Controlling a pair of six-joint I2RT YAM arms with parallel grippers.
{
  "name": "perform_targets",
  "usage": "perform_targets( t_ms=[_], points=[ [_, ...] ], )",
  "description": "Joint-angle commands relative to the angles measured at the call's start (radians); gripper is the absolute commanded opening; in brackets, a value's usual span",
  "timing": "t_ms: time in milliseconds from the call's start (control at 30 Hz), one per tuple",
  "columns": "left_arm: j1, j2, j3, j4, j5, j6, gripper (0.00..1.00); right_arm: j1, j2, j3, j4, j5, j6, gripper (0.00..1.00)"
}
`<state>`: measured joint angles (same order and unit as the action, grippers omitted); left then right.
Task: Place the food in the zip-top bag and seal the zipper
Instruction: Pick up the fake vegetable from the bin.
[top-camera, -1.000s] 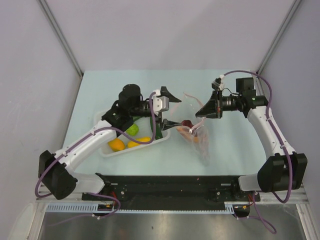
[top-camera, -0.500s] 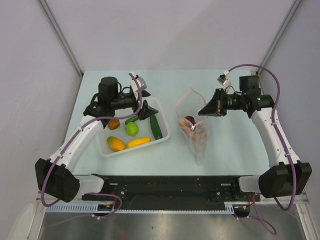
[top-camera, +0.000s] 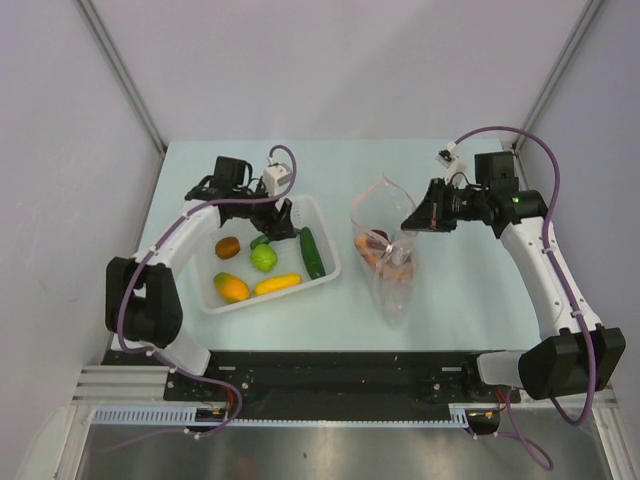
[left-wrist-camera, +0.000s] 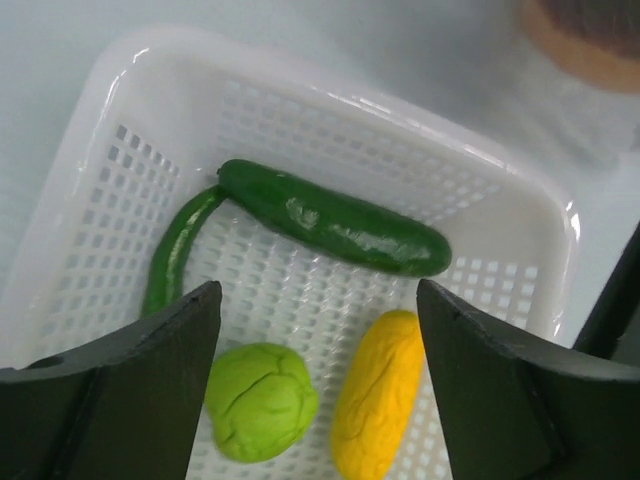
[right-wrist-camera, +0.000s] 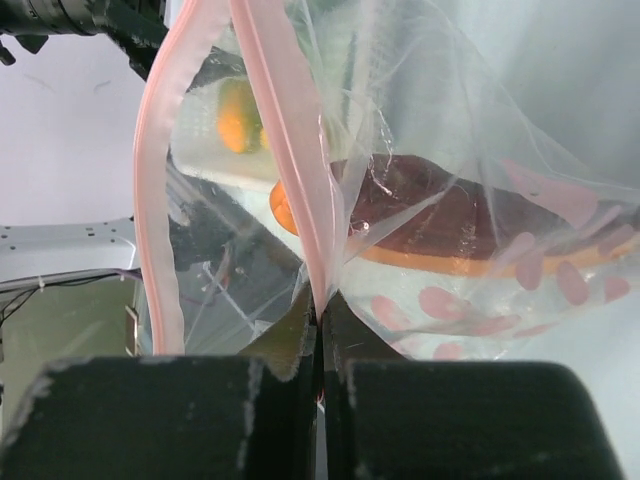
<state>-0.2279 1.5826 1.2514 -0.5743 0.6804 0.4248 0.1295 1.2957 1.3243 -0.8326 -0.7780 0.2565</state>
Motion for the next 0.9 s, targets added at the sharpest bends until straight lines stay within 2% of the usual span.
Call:
perform_targets(
  t_ms=[0,67,133,267,467,667,867],
  points=[
    [-0.001,0.036,-0.035,0.145,0.025,-0.384,0.81,0.004,-0.019,0.033,0.012,0.054,-0.016,0.00],
    [-0.002,0.040,-0.101,0.276,0.033,-0.565,0.81,0.002,-0.016,0.033,0.012,0.048,-0.016,0.00],
    [-0.011,0.048,-0.153,0.396,0.004,-0.645,0.81,0.002,-0.015,0.033,0.013,0.045,-0.014,0.00],
    [-0.036,0.103,-0.162,0.448,-0.067,-0.770,0.80,0.002,-0.012,0.041,0.009,0.043,-0.017,0.00],
    [-0.074,0.145,-0.202,0.510,-0.160,-0.854,0.78,-0.001,-0.012,0.041,0.004,0.042,-0.023,0.00],
    [-0.074,0.186,-0.268,0.571,-0.194,-0.948,0.62,-0.004,-0.009,0.042,0.006,0.037,-0.025,0.00],
    [-0.074,0.238,-0.254,0.603,-0.180,-0.988,0.61,-0.005,-0.003,0.039,0.006,0.033,-0.036,0.00]
  ],
)
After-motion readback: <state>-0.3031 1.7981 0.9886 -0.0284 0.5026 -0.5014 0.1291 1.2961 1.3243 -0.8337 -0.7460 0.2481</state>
